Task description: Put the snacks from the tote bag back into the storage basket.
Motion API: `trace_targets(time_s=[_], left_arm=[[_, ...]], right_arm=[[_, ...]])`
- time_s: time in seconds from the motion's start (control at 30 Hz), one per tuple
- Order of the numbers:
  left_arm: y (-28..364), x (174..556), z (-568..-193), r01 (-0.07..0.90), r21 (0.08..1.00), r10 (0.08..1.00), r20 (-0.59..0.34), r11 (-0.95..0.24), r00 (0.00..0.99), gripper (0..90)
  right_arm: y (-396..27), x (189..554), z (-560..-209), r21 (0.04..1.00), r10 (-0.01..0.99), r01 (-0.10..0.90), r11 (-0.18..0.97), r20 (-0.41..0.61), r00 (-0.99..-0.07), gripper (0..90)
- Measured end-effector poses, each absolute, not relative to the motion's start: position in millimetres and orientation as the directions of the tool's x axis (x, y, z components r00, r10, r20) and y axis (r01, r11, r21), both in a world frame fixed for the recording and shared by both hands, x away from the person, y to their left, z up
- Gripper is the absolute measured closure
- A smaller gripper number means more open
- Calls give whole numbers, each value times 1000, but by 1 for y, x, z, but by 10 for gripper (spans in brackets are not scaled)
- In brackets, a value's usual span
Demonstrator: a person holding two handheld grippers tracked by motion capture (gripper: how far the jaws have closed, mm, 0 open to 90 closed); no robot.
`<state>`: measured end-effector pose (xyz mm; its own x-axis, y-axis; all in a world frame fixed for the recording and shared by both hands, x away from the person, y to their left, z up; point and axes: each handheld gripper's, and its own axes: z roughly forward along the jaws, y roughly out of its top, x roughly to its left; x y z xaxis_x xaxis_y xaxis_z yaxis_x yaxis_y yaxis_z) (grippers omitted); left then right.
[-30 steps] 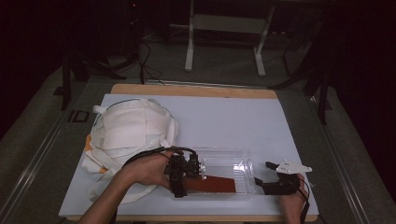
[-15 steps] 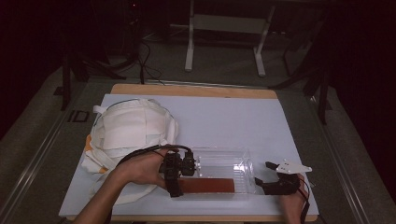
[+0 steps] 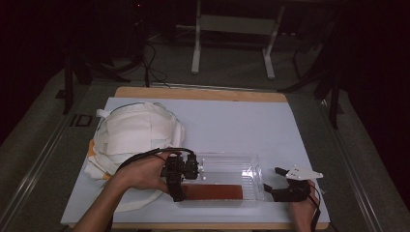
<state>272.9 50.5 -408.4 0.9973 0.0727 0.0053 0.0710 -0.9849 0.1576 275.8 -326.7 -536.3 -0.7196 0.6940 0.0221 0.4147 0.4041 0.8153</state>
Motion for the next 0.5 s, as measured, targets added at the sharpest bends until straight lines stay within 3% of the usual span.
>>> trace_targets(time_s=[0.5], left_arm=[[75, 277, -399, 121, 239, 134, 38, -963, 990, 290]], right_arm=[[-327, 276, -536, 816, 694, 413, 405, 20, -719, 148]])
